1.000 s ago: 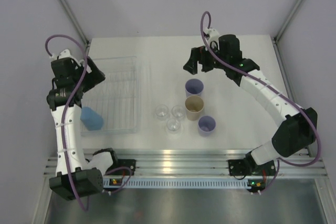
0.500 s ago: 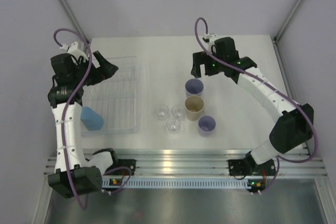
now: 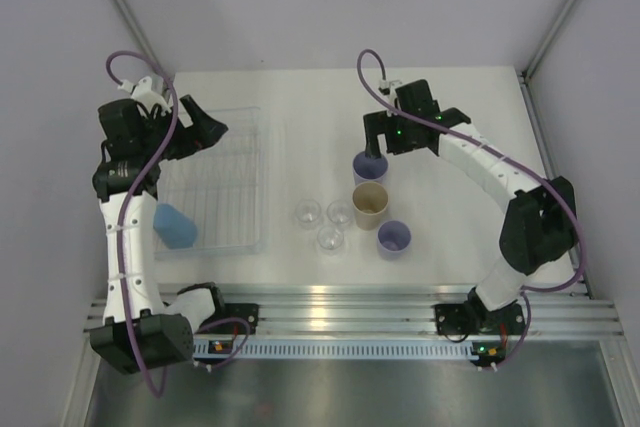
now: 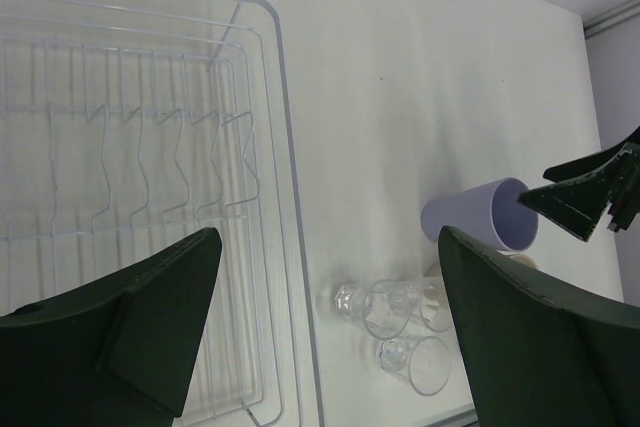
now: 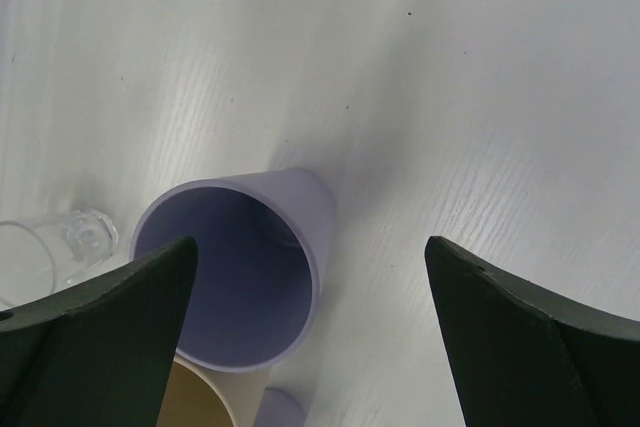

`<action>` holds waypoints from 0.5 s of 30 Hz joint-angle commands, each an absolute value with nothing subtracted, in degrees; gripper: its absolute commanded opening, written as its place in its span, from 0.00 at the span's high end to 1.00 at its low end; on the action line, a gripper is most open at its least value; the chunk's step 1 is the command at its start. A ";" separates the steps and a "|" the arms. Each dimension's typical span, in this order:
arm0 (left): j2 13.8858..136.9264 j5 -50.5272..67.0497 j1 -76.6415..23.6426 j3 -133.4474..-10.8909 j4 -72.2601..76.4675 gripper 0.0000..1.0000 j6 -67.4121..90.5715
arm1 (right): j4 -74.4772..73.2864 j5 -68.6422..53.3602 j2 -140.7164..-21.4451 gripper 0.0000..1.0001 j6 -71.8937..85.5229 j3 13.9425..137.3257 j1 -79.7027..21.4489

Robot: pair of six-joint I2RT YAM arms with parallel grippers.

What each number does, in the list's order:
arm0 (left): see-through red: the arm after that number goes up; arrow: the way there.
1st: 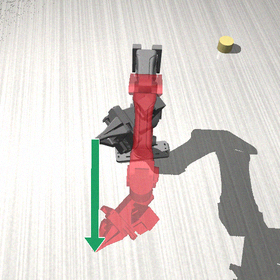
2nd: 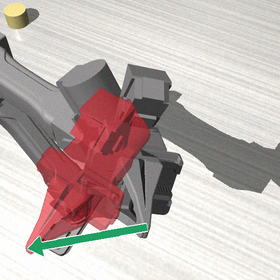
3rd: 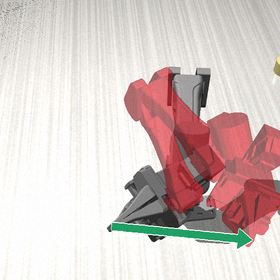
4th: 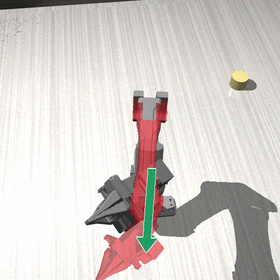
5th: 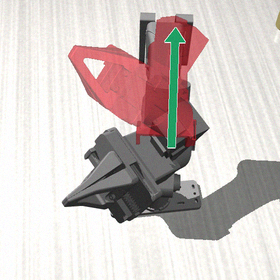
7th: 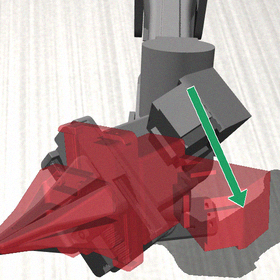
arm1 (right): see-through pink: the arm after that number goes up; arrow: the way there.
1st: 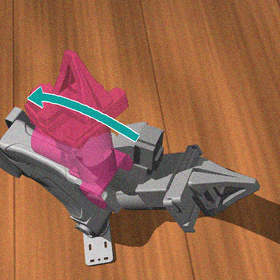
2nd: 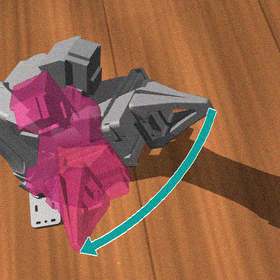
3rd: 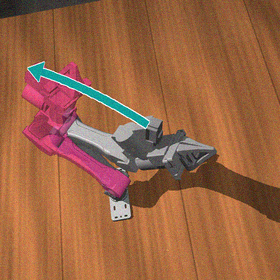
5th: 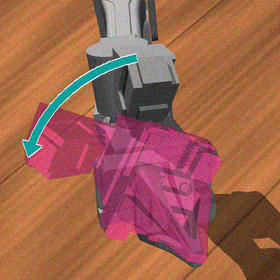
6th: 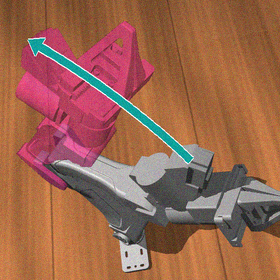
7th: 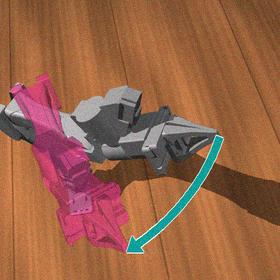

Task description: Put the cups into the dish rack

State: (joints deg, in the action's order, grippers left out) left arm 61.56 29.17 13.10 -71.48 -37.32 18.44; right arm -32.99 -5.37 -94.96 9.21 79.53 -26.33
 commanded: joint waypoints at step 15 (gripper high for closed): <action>62.67 30.15 12.92 -72.42 -33.22 0.05 17.23 | -32.96 -8.08 -98.79 0.50 10.90 78.13 -25.66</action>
